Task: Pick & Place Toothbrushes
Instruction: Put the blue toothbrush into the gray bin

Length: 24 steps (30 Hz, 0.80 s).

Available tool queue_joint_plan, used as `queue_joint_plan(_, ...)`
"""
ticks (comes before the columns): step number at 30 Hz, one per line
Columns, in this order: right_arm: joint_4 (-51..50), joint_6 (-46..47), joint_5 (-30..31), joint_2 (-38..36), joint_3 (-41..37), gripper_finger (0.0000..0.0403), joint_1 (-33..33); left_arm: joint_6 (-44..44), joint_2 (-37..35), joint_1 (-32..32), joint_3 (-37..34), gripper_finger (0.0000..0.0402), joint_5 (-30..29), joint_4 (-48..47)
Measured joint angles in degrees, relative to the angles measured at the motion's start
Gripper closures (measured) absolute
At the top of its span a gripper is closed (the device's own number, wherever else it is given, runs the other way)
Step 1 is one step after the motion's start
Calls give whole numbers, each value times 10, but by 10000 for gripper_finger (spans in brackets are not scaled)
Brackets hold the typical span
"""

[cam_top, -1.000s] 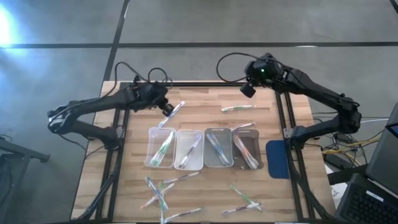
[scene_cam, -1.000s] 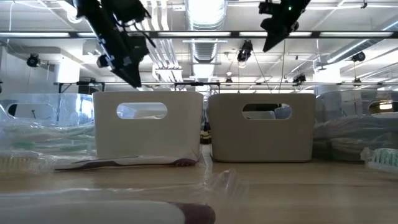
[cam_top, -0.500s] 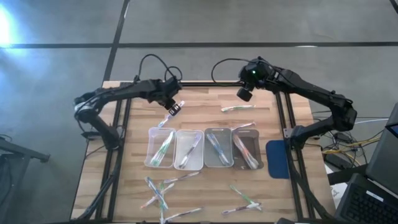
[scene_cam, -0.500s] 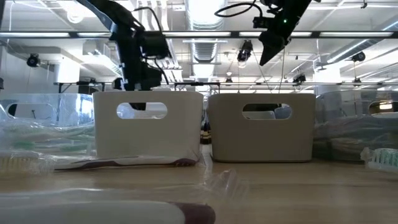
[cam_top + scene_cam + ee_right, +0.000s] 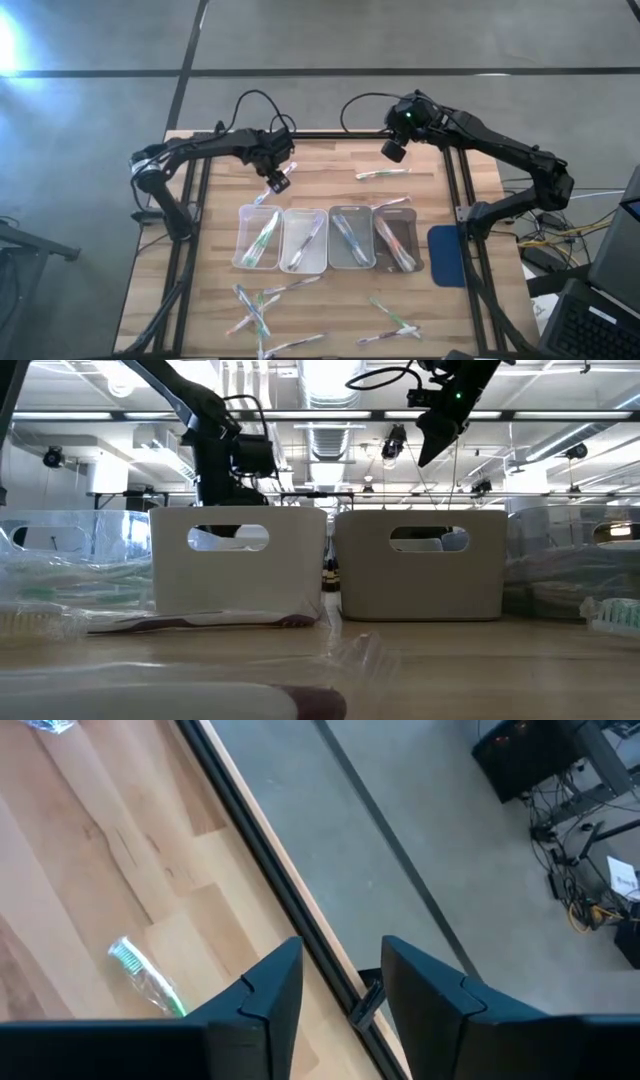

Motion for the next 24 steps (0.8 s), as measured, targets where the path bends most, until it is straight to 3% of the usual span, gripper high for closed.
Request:
queue_joint_plan(14,0,2,-1,0,0,316,0,-16,0,8,-42,186,18,18)
queue_joint_plan(24,0,2,-2,0,0,323,1,-31,0,9,-80,188,46,64)
